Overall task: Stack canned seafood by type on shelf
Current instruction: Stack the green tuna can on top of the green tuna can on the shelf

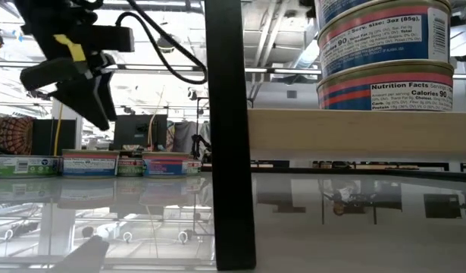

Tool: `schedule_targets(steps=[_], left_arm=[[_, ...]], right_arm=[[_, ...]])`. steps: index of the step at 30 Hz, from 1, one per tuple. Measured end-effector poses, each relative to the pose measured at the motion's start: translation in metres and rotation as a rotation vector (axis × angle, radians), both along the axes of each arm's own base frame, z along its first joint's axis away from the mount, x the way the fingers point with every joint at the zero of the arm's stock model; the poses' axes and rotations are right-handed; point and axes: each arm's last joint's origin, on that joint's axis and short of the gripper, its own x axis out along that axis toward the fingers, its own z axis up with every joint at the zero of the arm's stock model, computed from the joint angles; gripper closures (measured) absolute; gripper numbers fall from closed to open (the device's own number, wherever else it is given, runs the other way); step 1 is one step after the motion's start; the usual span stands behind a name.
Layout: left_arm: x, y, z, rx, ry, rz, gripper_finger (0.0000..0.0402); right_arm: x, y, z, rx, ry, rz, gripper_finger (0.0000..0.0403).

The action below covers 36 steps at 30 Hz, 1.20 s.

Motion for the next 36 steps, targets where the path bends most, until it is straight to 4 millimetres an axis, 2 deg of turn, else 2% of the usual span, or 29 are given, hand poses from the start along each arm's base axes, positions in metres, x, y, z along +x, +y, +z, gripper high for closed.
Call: schedule_targets(steps=[4, 9, 15, 19, 22, 26, 32, 36], left_arm=[[-0.001, -0.002, 0.0, -0.015, -0.021, 0.026, 0.0196], [-0.001, -0.002, 0.0, -0.023, -0.027, 0.044, 0.0196], [-0.005, -0.01, 0.0, 0.003, -0.04, 0.012, 0.0196], [-0.004, -0.009, 0.001, 0.065, -0.038, -0.015, 0.0196], [-0.004, -0.007, 0.0, 0.05, -0.023, -0.01, 0.0196], [-0.013, -0.008, -0.002, 0.001, 0.014, 0.057, 0.0196], [-0.031, -0.022, -0.004, -0.046, 0.015, 0.173, 0.0196], [-0.038, -0.025, -0.015, -0.036, 0.109, 0.299, 0.0196]], right_arm=[[0.014, -0.01, -0.009, 0.005, 0.013, -0.025, 0.0108], [0.022, -0.018, -0.004, 0.007, -0.021, 0.03, 0.0108], [0.024, -0.016, 0.009, 0.02, -0.067, 0.109, 0.0108], [0.023, -0.012, 0.008, 0.046, -0.048, 0.128, 0.0108], [0.028, -0.009, 0.006, 0.042, -0.054, 0.14, 0.0108], [0.028, -0.009, 0.003, 0.033, -0.026, 0.141, 0.0108], [0.03, -0.013, -0.003, 0.024, 0.023, 0.124, 0.0108], [0.03, -0.018, -0.004, 0.024, 0.032, 0.104, 0.0108]])
